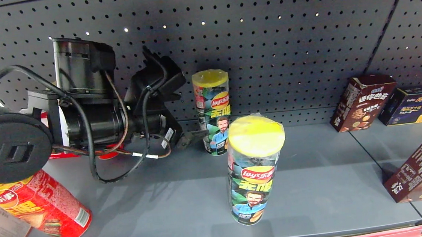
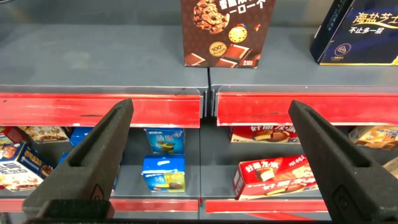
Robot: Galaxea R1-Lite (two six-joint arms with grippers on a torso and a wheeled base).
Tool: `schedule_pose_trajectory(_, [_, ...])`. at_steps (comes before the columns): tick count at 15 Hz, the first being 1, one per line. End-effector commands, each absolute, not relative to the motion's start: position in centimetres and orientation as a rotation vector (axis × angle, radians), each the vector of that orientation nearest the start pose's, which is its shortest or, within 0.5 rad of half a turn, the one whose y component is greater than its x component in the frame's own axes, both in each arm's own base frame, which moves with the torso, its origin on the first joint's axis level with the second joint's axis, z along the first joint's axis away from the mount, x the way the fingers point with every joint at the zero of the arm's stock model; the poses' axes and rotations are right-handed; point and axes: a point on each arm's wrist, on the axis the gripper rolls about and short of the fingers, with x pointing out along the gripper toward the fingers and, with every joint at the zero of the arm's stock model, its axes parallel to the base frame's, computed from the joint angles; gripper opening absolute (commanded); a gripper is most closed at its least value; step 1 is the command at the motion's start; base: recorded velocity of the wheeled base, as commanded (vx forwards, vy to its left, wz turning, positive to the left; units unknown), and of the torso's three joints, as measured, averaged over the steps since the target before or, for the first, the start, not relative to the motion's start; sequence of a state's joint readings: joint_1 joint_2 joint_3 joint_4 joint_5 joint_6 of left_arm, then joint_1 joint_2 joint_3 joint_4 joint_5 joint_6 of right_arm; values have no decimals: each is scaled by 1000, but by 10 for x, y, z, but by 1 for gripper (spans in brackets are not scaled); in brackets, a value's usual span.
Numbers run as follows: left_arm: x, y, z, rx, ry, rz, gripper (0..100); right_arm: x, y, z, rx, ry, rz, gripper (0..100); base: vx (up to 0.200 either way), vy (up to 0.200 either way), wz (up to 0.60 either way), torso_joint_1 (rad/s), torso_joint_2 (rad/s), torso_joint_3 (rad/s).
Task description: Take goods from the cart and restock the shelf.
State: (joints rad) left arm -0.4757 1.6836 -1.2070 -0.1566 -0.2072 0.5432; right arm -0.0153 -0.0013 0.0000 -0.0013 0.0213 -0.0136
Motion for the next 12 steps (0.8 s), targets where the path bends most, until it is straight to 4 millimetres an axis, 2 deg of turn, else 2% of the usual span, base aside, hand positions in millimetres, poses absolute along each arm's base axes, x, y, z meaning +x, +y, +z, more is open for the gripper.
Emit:
schedule_pose_trajectory(1, [282,-153,252,564,125,-739,100,-23,1,76,-14,-2,6,100,0,0,0,0,0,0])
schedule_pose_trajectory(9, [293,-155,245,588,155,-659,100,-23,1,76,-14,-2,6,100,0,0,0,0,0,0])
schedule_pose_trajectory(12, [305,-160,241,594,137,-598,100,-23,1,76,-14,-2,6,100,0,0,0,0,0,0])
